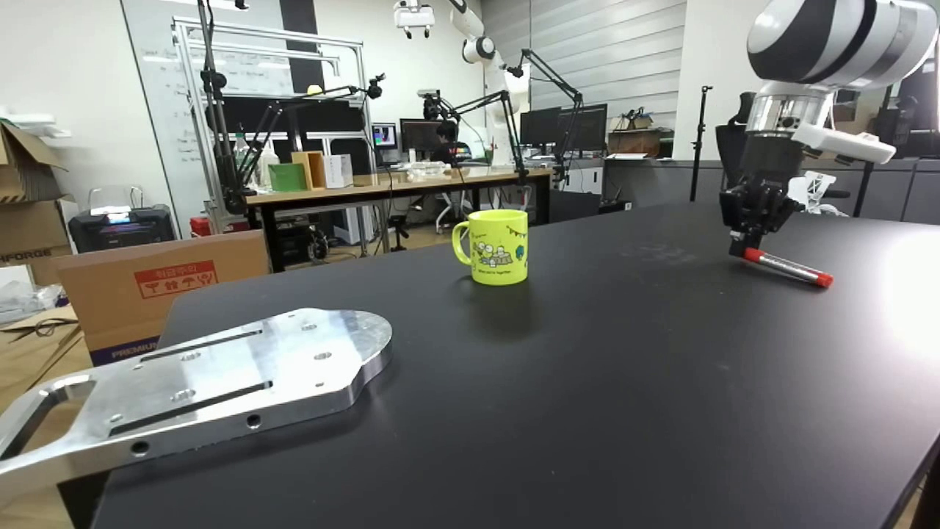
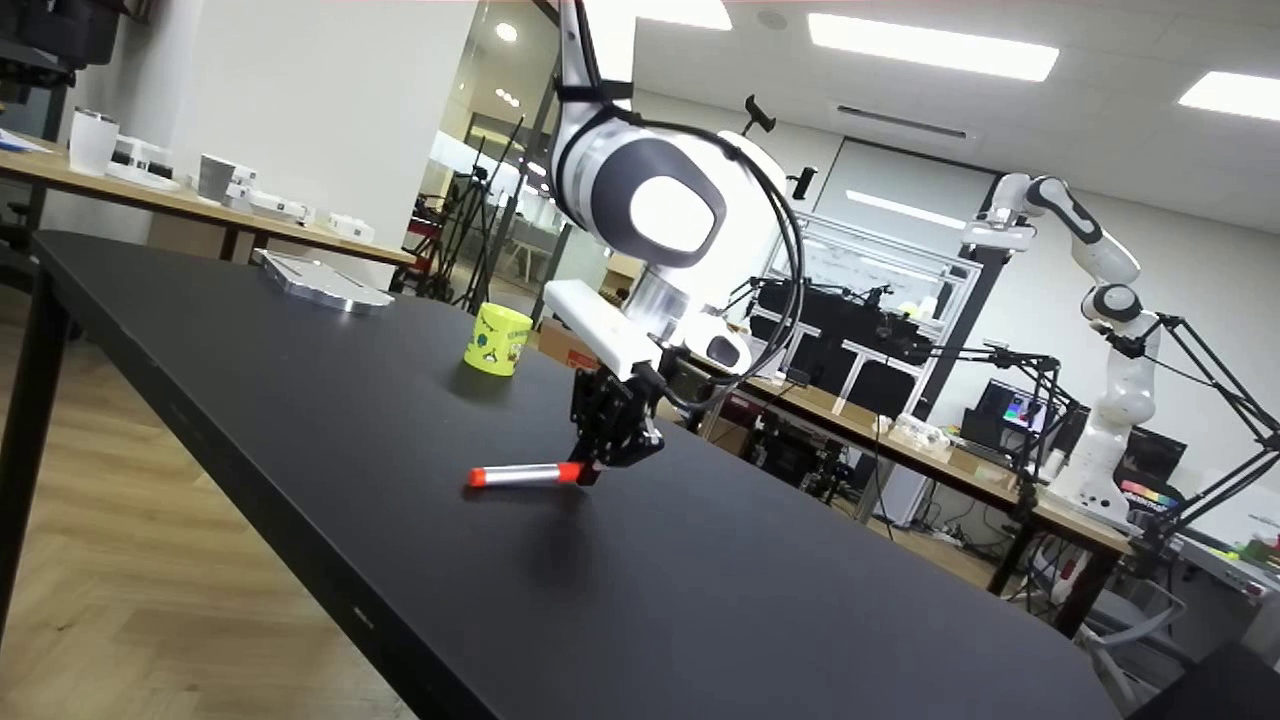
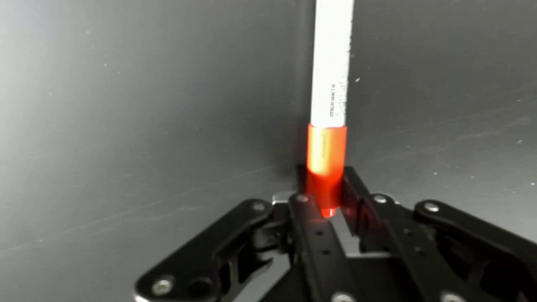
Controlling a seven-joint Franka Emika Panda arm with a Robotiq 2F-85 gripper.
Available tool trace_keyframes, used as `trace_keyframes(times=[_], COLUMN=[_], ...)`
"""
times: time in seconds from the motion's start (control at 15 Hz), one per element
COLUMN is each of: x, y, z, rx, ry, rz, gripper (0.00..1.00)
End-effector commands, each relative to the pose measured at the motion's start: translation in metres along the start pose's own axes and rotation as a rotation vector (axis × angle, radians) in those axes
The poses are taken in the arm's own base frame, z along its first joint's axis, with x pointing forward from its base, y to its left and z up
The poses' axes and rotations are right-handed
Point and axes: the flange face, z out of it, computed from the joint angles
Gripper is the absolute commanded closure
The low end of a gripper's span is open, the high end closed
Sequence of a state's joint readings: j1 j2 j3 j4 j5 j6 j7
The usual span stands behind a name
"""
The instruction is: Take the marker out of the mug and put it on the table
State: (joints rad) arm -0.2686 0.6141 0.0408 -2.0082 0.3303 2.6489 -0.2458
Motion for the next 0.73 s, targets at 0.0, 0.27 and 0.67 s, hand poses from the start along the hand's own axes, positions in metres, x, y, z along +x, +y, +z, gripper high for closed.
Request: trace_keyframes(times=[0.0,0.27,0.67], x=[-0.006,-0.022,-0.031], y=[-0.012,-0.047,-0.075], z=[-0.029,-0.101,-0.132], rx=[0.016,-0.010,-0.004], ry=[0.083,0.221,0.247], rz=[-0.008,-0.094,-0.133], gripper=[0.53,0.27,0.14])
